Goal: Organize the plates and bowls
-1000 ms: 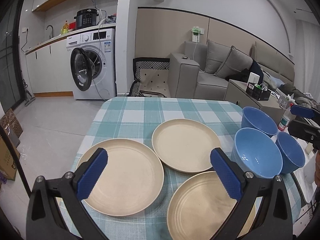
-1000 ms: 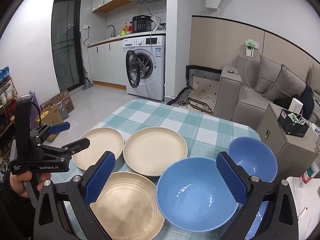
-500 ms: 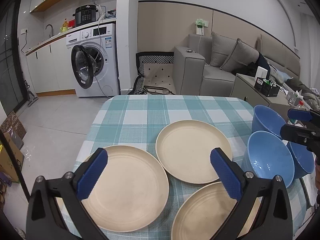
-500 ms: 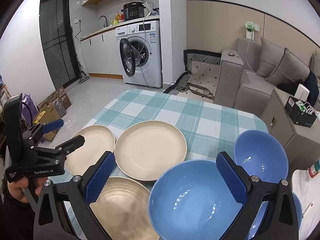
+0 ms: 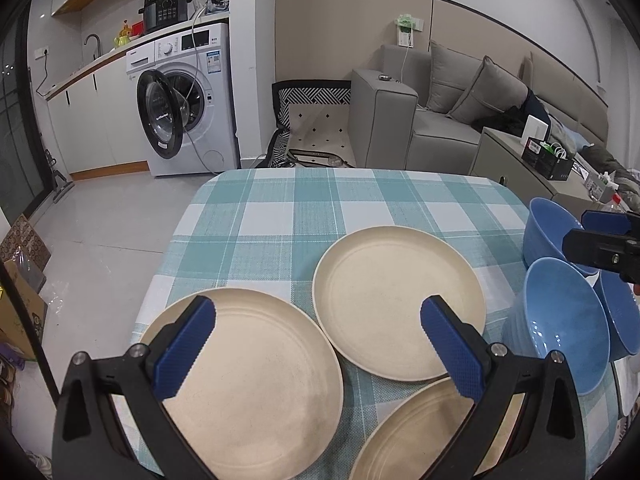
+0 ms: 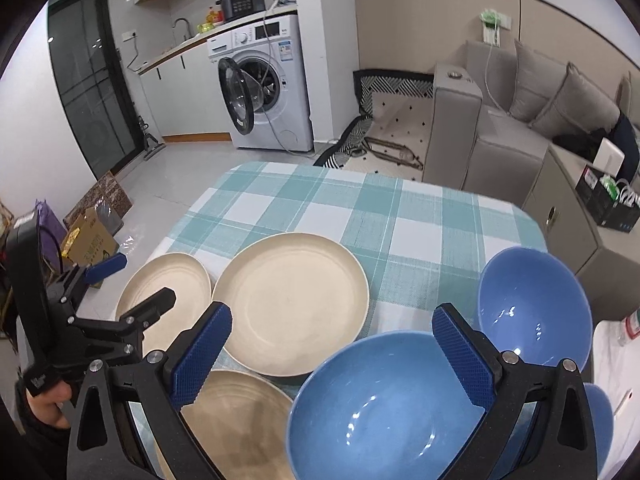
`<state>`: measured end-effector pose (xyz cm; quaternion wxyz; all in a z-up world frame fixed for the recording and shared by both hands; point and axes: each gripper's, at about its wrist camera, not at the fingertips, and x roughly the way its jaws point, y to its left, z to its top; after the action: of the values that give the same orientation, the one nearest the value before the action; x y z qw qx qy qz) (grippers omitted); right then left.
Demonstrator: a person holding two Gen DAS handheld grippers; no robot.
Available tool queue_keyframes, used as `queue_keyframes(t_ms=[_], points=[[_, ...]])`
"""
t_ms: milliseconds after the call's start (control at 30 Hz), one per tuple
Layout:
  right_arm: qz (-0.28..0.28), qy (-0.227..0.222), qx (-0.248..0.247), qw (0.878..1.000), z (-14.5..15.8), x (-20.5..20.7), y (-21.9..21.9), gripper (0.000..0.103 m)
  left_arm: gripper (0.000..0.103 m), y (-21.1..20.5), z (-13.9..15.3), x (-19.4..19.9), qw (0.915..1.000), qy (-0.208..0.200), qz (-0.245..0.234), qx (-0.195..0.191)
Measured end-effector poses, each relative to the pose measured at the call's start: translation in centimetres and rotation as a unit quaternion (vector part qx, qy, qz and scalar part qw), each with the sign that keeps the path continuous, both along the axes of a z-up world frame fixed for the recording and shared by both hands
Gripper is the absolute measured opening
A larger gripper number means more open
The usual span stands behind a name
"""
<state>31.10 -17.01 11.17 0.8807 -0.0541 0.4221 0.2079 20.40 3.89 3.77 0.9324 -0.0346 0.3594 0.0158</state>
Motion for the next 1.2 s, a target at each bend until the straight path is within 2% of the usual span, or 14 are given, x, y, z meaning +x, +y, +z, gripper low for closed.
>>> queue_keyframes(t_ms=[333, 533, 933, 1200], points=[[0.001, 0.014, -0.018, 1.0, -1.1, 2.8, 0.3, 0.103, 0.103, 0.5, -1.1, 1.6, 0.9998, 0.017, 0.007, 0.0], [0.003, 0.011, -0.016, 1.0, -0.3, 3.1, 0.3, 0.103, 0.103, 0.6, -1.5, 1.8, 0.9997, 0.023, 0.008, -0.002], [0.006, 0.002, -0.054, 0.999, 2.3, 5.9, 2.0, 0.103, 0.103, 1.2, -2.0, 3.2, 0.9994, 0.033, 0.011, -0.005], [0.005, 0.056, -0.072, 0.996, -1.1, 9.0, 3.2, 0.103, 0.103, 1.2, -3.2, 5.3, 0.9981, 0.061, 0.005, -0.01]])
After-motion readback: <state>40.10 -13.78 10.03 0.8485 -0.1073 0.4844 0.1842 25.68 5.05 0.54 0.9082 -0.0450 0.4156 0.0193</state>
